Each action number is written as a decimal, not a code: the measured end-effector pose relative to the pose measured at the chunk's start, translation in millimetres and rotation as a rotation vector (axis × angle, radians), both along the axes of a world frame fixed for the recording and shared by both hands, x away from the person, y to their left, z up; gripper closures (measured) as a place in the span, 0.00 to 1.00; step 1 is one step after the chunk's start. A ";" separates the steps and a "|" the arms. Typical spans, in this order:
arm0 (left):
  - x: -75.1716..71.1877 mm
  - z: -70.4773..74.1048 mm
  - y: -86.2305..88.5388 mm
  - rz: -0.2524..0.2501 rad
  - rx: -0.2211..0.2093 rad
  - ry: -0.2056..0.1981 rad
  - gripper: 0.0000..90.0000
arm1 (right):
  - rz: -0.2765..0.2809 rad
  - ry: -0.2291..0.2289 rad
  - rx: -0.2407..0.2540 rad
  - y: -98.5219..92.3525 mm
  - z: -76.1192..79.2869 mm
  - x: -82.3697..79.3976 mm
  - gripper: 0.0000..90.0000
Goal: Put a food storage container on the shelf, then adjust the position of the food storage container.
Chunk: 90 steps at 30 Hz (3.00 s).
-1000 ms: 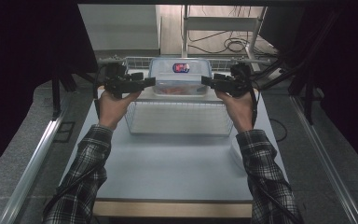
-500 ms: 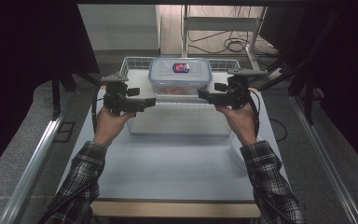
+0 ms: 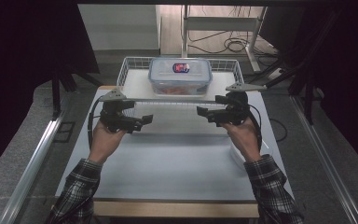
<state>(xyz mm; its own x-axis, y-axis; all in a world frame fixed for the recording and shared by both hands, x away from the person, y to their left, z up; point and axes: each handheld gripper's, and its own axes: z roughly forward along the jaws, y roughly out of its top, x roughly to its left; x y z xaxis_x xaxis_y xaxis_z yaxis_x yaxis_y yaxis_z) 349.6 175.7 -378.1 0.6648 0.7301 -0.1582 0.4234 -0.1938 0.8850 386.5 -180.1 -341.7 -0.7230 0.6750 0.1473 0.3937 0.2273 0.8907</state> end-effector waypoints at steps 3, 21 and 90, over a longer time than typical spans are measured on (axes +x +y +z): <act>-6.3 -4.3 -3.1 -0.008 0.019 -0.009 0.03 | 0.023 -0.011 -0.007 -1.0 -5.9 -7.3 0.04; -46.5 -35.1 -16.5 -0.084 0.051 -0.017 0.01 | 0.061 -0.010 -0.037 -17.2 -40.1 -50.0 0.02; -92.9 -138.6 -4.1 0.003 0.183 0.052 0.02 | -0.079 0.091 -0.164 -86.4 -114.6 -83.4 0.75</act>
<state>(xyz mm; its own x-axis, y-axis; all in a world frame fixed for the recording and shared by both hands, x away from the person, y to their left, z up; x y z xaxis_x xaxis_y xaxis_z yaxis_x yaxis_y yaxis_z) 256.7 171.6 -516.7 0.6567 0.7520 -0.0564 0.4683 -0.3481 0.8121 303.1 -266.6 -456.3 -0.6560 0.7491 0.0926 0.4928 0.3321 0.8043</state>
